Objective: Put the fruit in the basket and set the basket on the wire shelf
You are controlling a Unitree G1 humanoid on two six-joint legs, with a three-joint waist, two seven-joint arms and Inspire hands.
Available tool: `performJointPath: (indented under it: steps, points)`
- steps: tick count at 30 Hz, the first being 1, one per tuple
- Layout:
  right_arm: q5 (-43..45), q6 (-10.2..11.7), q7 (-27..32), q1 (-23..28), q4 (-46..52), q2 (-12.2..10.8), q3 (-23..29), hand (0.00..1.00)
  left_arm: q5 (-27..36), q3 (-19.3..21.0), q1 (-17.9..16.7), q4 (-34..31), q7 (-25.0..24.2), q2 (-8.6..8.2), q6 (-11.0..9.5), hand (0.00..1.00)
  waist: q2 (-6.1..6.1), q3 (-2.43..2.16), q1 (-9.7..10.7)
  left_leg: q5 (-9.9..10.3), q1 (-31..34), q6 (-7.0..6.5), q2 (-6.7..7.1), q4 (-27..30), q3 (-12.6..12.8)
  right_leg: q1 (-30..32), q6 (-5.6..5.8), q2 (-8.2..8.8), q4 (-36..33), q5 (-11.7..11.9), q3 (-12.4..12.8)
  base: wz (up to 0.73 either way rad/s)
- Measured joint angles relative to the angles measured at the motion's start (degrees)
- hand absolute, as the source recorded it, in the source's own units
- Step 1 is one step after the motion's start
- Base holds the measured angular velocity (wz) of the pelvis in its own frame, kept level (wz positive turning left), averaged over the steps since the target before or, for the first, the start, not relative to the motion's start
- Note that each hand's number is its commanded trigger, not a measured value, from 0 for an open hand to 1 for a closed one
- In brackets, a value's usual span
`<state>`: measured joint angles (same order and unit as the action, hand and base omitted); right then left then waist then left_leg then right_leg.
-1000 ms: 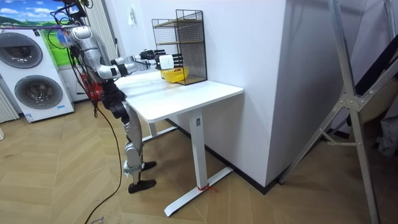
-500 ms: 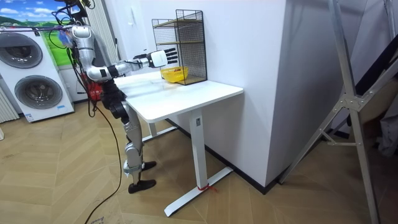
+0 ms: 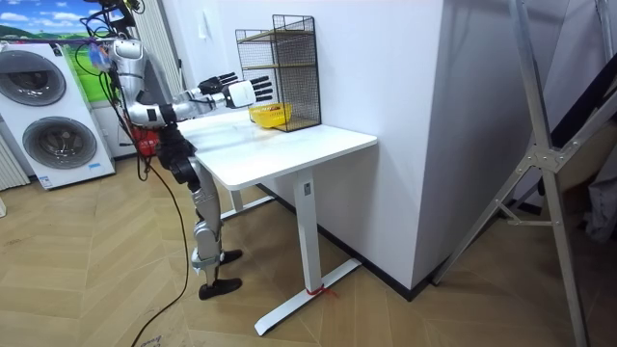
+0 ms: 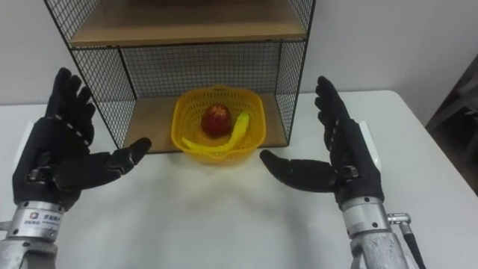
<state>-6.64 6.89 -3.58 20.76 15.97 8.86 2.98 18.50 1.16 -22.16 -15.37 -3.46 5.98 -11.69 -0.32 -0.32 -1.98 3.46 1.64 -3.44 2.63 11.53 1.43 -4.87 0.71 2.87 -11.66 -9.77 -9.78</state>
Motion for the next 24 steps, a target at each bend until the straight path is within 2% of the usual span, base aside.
performJointPath:
  steps: [3,8,10,13,15,18,20,21,23,24]
  points:
    - [0.09,0.89,1.18,0.93,0.01,-0.01,-0.01,0.00,-0.17,-0.05,-0.80,0.00,2.44,-0.03,-0.58,0.00,0.05,0.00,-0.18,0.02,0.03,0.04,0.03,0.01,-0.03,0.09,0.01,-0.01,-0.02,-0.04,-0.01,0.02]
    - [0.73,5.13,6.34,1.10,0.36,0.10,0.55,0.00,-5.82,1.17,-0.79,-0.51,12.34,0.53,-6.18,0.00,0.22,0.08,-1.08,0.02,0.22,0.05,0.08,-0.08,-0.07,0.27,0.02,-0.08,-0.02,-0.04,0.00,0.00]
    - [2.10,6.57,8.69,1.07,0.44,0.79,1.53,0.00,-9.88,2.97,-0.76,-0.64,15.67,0.53,-7.46,0.00,0.38,-0.17,-1.57,0.01,0.67,0.05,0.09,-0.08,-0.12,0.77,0.03,-0.09,-0.04,-0.03,0.06,0.00]
    - [4.31,6.99,12.56,0.35,1.30,3.06,5.75,0.00,-12.10,9.03,0.54,-2.30,21.95,1.36,-7.64,0.00,0.65,0.07,-1.90,-0.01,0.94,0.08,0.24,-0.08,-0.50,0.87,0.05,-0.09,0.03,-0.03,-0.23,0.05]
    - [4.93,7.91,15.60,-0.18,1.75,5.05,9.49,0.00,-11.86,14.57,1.40,-3.38,26.15,2.78,-8.79,0.00,0.94,0.36,-2.06,-0.03,1.08,0.10,0.23,0.01,-0.65,0.94,0.33,-0.12,0.05,0.15,-0.39,0.02]
    - [3.62,8.81,23.90,-1.97,1.73,9.28,19.10,0.00,-10.08,26.48,3.48,-5.10,35.30,6.91,-11.18,0.00,1.30,0.61,-2.95,-0.03,1.07,0.09,0.19,0.01,-0.59,1.06,0.01,-0.03,0.02,-0.12,-0.41,0.00]
    - [0.32,10.61,28.11,-2.22,1.10,10.13,23.33,0.00,-8.75,31.45,3.60,-5.31,40.02,8.53,-12.39,0.00,1.64,0.92,-2.92,-0.02,1.30,0.08,0.18,0.15,-0.73,1.07,0.01,0.05,0.11,-0.12,-0.91,0.04]
    - [-0.51,10.86,29.60,-2.22,0.87,10.17,24.70,0.00,-8.08,33.04,3.56,-5.31,41.58,8.91,-12.59,0.00,1.59,0.89,-2.89,-0.02,1.47,0.08,0.20,0.23,-0.81,1.18,-0.02,0.18,0.11,-0.14,-1.08,0.06]
    - [-3.47,10.84,35.49,-2.74,-0.70,10.91,28.69,0.00,-4.26,38.93,3.54,-4.32,47.61,9.33,-12.73,0.00,1.68,0.23,-2.88,-0.02,2.09,0.09,0.21,0.29,-0.73,1.96,-0.10,0.67,-0.18,-0.24,-1.46,0.00]
    - [-5.00,10.83,37.60,-2.66,-2.09,11.14,31.00,0.00,-2.97,41.55,3.39,-2.89,49.94,9.33,-12.68,0.00,1.80,0.21,-2.76,-0.01,2.18,0.09,0.27,0.29,-0.72,2.13,-0.09,0.82,-0.47,-0.43,-1.67,0.00]
